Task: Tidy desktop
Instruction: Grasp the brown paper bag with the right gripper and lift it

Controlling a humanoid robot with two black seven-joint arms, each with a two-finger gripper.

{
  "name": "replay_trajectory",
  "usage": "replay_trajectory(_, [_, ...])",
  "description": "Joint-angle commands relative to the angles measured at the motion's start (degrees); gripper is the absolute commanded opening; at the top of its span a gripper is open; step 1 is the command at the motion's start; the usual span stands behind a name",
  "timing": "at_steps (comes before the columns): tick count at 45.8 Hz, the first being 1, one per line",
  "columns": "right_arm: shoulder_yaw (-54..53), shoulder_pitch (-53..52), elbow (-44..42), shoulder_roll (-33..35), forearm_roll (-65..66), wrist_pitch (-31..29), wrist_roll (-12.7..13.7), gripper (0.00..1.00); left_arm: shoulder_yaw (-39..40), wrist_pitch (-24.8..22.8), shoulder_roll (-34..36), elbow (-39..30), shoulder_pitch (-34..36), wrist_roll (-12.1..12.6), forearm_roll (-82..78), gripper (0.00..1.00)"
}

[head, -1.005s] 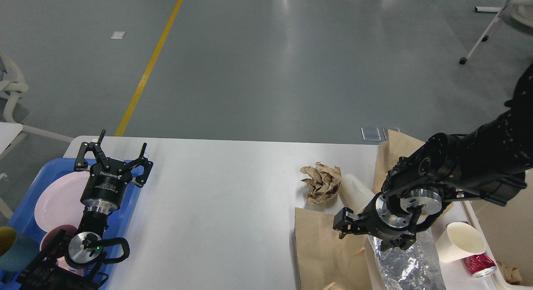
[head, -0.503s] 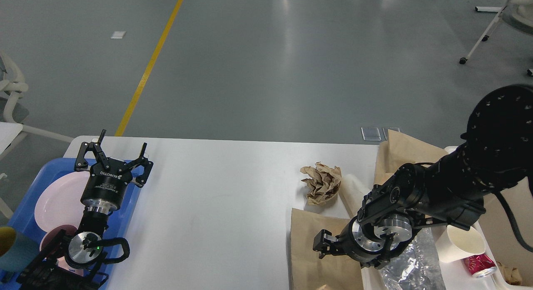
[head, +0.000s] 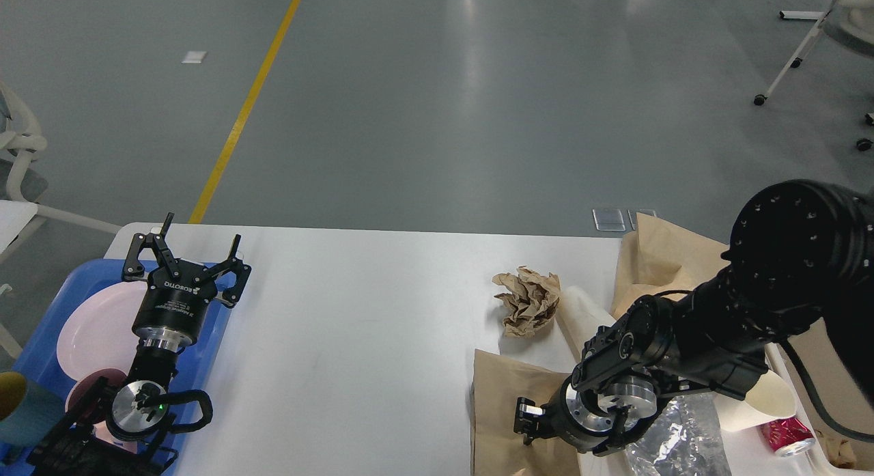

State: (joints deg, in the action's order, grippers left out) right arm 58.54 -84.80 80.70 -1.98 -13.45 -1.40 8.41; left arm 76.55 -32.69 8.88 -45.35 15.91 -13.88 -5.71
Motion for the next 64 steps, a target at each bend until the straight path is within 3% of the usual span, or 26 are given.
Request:
replay_trajectory(1, [0.0,0.9,-0.2,0.0,-0.2,-0.1,0.0,0.00,0.0,0.0,0.0,0.0,0.0,0.0,0.0,0.96])
replay_trajectory(24, [-0.9,1.8,-0.5,-1.4,-1.2,3.5,0.1,0.00,0.0,0.0,0.0,0.0,0.0,0.0,0.0,0.96])
replay_trajectory(31, [-0.9,0.6,0.2,-1.2,-1.2,2.0,0.0,0.00,0.0,0.0,0.0,0.0,0.0,0.0,0.0,0.96])
replay_trajectory(40, [-0.5,-6.5,3.6,1.1,-1.8,-5.7,-0.3,0.00,0.0,0.0,0.0,0.0,0.0,0.1,0.0,0.96])
replay_trajectory(51, [0.3,-21.4,12.5,9.0,-1.8,-13.9,-0.4,0.00,0.0,0.0,0.0,0.0,0.0,0.0,0.0,0.96])
replay_trajectory(55, [2.0,-27.8,14.2,11.3,-1.8,-19.3,-0.7,0.00,0.0,0.0,0.0,0.0,0.0,0.0,0.0,0.96])
replay_trajectory(59, [5.4,-33.2,14.3,12.5,-1.8,-25.5,-2.6,0.00,0.0,0.0,0.0,0.0,0.0,0.1,0.0,0.96])
replay_trajectory(64, [11.3,-40.3,14.4,13.1,-1.6,-30.3,-7.8,0.00,0.0,0.0,0.0,0.0,0.0,0.0,0.0,0.96])
